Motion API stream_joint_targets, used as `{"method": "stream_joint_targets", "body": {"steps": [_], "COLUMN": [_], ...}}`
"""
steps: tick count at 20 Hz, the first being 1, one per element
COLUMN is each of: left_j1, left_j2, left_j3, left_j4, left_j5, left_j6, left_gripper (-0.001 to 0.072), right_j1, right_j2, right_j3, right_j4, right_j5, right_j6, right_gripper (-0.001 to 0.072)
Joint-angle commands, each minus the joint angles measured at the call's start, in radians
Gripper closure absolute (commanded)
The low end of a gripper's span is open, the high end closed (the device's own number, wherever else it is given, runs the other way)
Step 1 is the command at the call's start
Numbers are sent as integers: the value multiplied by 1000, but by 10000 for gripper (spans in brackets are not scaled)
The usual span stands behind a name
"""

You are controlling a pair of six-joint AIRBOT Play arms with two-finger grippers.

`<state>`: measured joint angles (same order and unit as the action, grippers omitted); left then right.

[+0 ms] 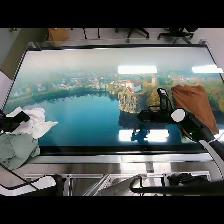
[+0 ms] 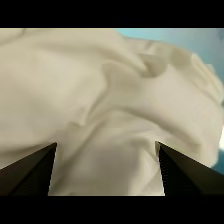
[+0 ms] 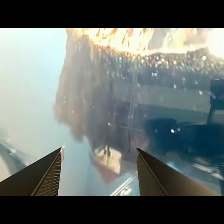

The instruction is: Fold the shirts.

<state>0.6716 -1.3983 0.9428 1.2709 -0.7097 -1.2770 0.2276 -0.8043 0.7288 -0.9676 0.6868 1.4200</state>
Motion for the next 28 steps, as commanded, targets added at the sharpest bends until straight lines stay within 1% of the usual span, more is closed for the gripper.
{"method": "stream_joint_targets", "body": {"steps": [1,2,3,4,6,7,10,11,13,15,17,20,22,25,26,27,28], "left_j1": [21,16,13,10,-13,-34,-140,-192,-304,-440,-592,-800,-924,-1075,-1109,-1135,-1148], "left_j2": [-101,-104,-103,-103,-85,-58,60,107,191,265,325,378,380,303,255,206,161], "left_j3": [1,2,16,50,166,238,425,468,513,509,447,272,147,18,2,2,12], "left_j4": [-32,-32,-34,-47,-111,-167,-342,-375,-382,-381,-380,-375,-374,-374,-374,-374,-373], "left_j5": [-3,-8,-41,-76,-191,-241,-316,-331,-375,-436,-459,-382,-262,-21,36,65,60], "left_j6": [32,32,43,38,39,39,42,43,37,19,-3,-40,-41,-41,-40,-40,-40], "left_gripper": [69,333,684,691,691,691,691,691,691,691,691,690,690,690,689,680,571], "right_j1": [0,0,0,0,0,0,0,0,-9,-24,-38,-79,-111,-140,-145,-146,-146], "right_j2": [0,0,0,0,2,2,2,2,2,8,23,61,73,72,72,72,68], "right_j3": [0,0,0,0,0,1,3,9,38,85,127,144,144,144,144,144,144], "right_j4": [0,0,0,3,3,3,3,3,1,-29,-79,-85,-84,-84,-84,-85,-84], "right_j5": [-10,-10,-10,-9,-6,-6,0,23,107,206,283,325,340,362,361,359,357], "right_j6": [0,0,0,0,0,0,0,0,0,-25,-29,-15,2,2,2,2,2], "right_gripper": [206,206,207,207,207,208,208,208,208,209,208,208,208,208,208,209,208]}}
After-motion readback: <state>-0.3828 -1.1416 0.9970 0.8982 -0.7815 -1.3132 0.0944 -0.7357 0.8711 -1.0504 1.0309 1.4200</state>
